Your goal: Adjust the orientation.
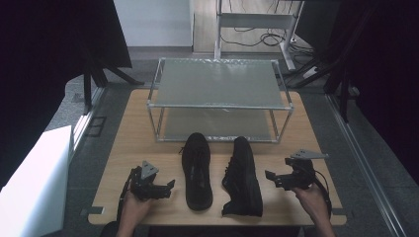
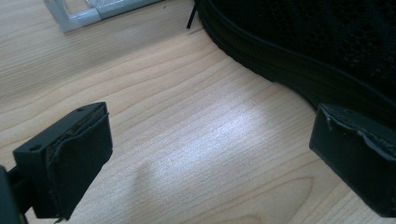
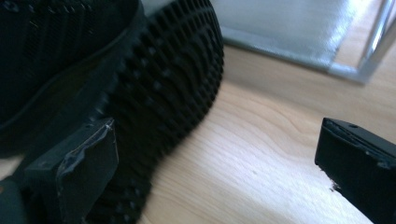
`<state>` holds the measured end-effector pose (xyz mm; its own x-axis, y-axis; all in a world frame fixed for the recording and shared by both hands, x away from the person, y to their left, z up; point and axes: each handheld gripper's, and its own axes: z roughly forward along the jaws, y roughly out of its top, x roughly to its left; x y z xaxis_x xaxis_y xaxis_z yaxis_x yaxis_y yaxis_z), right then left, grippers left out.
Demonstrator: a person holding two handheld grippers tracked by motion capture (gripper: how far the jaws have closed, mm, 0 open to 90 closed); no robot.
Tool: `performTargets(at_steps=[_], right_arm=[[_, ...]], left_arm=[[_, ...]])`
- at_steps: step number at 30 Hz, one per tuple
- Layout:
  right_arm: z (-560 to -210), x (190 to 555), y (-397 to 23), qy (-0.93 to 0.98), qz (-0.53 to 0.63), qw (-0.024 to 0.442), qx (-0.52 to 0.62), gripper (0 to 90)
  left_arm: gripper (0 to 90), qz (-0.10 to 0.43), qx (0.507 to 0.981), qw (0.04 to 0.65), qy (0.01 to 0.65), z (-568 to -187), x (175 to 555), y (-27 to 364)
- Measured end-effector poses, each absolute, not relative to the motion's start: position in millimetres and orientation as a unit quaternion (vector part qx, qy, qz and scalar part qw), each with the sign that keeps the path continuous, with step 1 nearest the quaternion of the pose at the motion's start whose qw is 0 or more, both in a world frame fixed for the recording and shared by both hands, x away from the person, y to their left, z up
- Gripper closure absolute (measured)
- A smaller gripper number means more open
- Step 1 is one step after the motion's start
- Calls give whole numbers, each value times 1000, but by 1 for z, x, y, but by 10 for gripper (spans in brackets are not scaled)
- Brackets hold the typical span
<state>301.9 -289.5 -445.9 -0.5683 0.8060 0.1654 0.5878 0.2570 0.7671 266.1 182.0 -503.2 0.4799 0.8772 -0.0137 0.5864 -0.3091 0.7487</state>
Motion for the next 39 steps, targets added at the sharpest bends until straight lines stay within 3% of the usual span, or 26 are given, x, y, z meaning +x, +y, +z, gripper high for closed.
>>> performTargets(at_steps=[17, 39], right_arm=[[-444, 314, -248, 796, 401, 142, 431, 0], [-448, 309, -277, 772, 404, 156, 465, 21]], left_arm=[[0, 202, 785, 353, 467, -504, 266, 181], [0, 202, 790, 343, 467, -505, 266, 180]])
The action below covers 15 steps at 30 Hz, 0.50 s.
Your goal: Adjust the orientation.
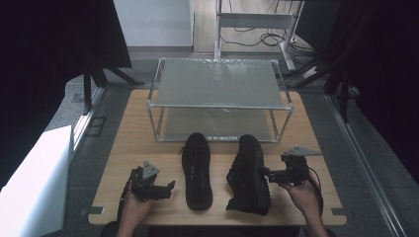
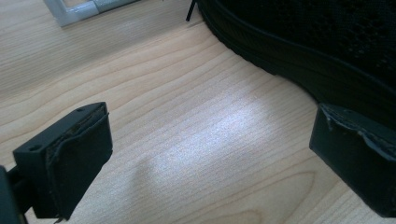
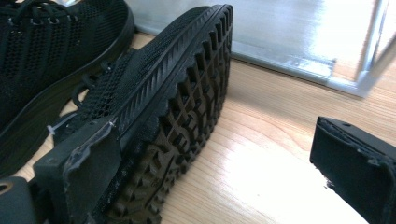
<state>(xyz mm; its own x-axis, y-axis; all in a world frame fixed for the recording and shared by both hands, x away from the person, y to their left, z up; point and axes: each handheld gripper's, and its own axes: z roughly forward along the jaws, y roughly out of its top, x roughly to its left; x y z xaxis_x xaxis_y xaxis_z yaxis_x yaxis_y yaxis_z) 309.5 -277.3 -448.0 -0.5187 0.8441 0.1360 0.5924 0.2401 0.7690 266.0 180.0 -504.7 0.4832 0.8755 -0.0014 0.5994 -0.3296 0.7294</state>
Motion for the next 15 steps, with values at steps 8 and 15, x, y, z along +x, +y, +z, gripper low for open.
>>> performTargets(at_steps=[8, 15], right_arm=[[-448, 308, -292, 764, 403, 158, 479, 33], [-452, 305, -311, 752, 400, 156, 500, 84]], left_arm=[[0, 202, 795, 335, 464, -506, 266, 178], [0, 202, 796, 332, 464, -506, 266, 178]])
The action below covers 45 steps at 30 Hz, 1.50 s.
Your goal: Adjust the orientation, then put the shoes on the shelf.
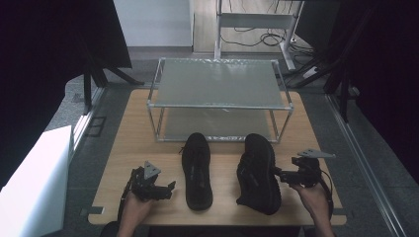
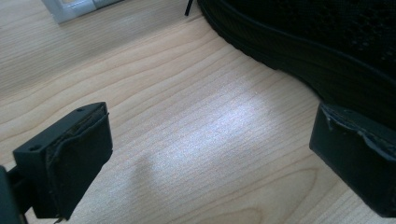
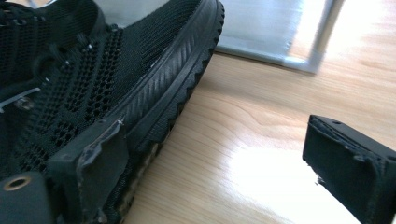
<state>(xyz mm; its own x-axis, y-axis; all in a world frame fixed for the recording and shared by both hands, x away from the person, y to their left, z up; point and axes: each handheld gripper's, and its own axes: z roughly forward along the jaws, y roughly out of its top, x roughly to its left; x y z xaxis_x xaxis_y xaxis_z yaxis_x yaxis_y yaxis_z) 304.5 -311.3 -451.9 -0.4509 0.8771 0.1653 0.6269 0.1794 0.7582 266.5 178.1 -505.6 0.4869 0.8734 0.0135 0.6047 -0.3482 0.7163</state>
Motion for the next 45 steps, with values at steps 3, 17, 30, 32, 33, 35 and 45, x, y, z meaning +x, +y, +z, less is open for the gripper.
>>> performTargets(at_steps=[3, 17, 30, 32, 33, 35, 45], right_arm=[[-455, 303, -319, 745, 400, 155, 510, 108], [-482, 307, -338, 758, 344, 170, 528, 133], [-474, 300, -341, 757, 372, 177, 508, 104], [-471, 299, -343, 753, 379, 175, 508, 96], [-470, 298, -343, 753, 381, 175, 507, 93], [-468, 296, -343, 750, 390, 172, 506, 77], [-457, 289, -335, 737, 445, 134, 491, 51]], left_arm=[[0, 202, 797, 331, 464, -506, 267, 177], [0, 199, 796, 332, 465, -505, 266, 177], [0, 196, 791, 339, 470, -500, 265, 175], [0, 193, 789, 343, 471, -498, 264, 173], [0, 192, 790, 343, 471, -497, 264, 172], [0, 193, 787, 343, 475, -494, 263, 169], [1, 185, 768, 382, 480, -470, 268, 141]])
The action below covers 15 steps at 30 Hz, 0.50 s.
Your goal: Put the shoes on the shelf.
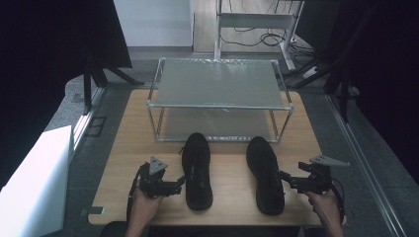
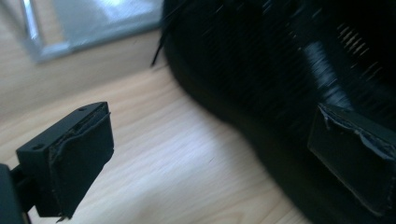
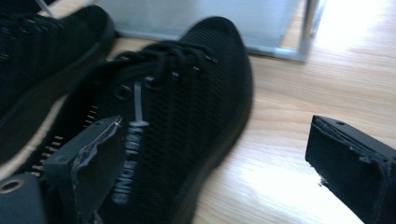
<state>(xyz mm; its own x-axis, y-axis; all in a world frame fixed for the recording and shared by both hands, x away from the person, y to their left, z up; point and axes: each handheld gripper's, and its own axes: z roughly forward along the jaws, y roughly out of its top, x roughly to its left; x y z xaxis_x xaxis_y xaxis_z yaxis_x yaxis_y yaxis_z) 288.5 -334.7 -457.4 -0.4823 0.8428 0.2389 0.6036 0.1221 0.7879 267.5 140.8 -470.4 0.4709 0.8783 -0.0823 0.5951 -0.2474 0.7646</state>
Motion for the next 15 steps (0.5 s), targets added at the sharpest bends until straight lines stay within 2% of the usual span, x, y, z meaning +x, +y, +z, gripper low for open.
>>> performTargets(at_steps=[9, 15], right_arm=[[-468, 296, -310, 757, 436, 100, 475, 76], [-478, 307, -293, 777, 405, 113, 469, 115]], left_arm=[[0, 163, 774, 389, 472, -466, 285, 105], [12, 155, 784, 359, 483, -478, 296, 96]])
